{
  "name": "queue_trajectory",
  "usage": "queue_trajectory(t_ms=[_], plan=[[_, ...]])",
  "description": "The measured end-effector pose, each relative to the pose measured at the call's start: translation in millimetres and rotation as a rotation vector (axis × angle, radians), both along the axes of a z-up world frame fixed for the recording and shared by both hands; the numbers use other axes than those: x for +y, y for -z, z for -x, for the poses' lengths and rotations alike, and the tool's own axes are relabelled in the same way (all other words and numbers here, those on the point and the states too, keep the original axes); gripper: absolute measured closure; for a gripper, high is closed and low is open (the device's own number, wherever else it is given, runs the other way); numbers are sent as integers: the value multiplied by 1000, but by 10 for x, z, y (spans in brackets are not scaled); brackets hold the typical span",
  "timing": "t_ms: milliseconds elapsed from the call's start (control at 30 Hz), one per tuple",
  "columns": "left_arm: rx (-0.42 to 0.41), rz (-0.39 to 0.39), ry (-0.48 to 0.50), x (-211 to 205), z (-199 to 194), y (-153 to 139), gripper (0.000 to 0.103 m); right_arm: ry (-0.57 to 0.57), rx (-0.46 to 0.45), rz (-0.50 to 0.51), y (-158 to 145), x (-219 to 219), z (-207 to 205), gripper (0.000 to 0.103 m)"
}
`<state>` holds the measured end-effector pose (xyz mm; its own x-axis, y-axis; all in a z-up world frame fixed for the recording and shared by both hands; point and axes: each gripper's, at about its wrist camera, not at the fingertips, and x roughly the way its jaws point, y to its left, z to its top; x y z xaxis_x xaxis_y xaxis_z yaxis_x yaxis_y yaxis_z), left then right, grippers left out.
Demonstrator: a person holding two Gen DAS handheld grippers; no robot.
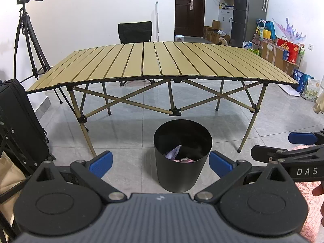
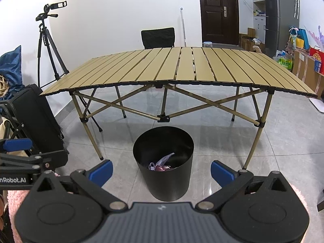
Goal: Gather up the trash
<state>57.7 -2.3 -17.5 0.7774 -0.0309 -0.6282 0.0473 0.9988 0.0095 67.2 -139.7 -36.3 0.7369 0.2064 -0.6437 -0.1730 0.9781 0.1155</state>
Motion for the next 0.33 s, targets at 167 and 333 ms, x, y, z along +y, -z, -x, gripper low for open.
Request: queue_trajectory(t_ms=[167,333], plan=[[-5,-1,3,32,-3,-11,0,-1,0,1,-1,-1,0,0],[-14,6,15,31,8,-8,0,-1,3,1,-3,5,0,0]])
